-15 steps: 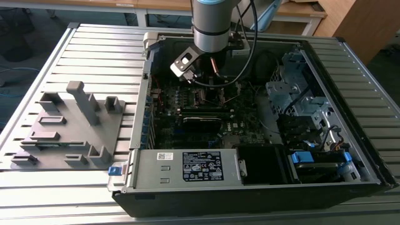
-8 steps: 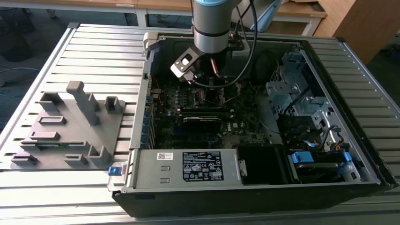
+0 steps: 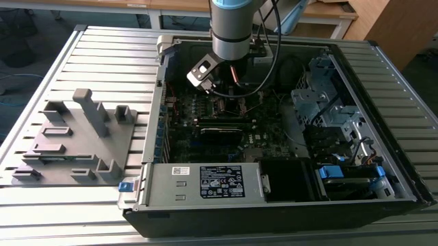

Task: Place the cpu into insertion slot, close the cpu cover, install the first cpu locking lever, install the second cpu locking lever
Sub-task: 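Place the cpu into insertion slot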

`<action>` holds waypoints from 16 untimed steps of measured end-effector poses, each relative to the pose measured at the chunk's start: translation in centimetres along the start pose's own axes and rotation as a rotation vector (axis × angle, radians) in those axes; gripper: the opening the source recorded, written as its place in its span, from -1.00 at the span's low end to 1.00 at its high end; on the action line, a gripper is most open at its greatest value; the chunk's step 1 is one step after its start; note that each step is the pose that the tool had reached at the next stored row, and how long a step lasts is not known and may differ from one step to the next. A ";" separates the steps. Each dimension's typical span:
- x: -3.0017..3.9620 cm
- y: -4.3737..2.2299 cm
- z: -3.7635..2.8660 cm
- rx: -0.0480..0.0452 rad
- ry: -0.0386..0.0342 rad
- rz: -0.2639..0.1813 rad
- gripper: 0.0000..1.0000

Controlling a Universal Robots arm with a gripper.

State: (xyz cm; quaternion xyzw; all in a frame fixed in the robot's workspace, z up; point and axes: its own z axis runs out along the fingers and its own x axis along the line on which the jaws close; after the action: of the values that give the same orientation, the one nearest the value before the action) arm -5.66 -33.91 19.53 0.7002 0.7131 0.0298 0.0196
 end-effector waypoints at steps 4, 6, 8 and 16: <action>0.00 0.00 0.01 0.0000 -0.0001 0.000 0.08; 0.00 0.00 0.02 0.0000 -0.0001 0.001 0.08; 0.00 0.00 0.02 -0.0001 -0.0007 0.011 0.08; 0.01 0.03 -0.21 -0.0006 -0.0029 0.045 0.08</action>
State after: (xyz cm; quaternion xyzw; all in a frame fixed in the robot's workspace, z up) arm -5.64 -33.91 19.74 0.7160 0.6972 0.0294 0.0202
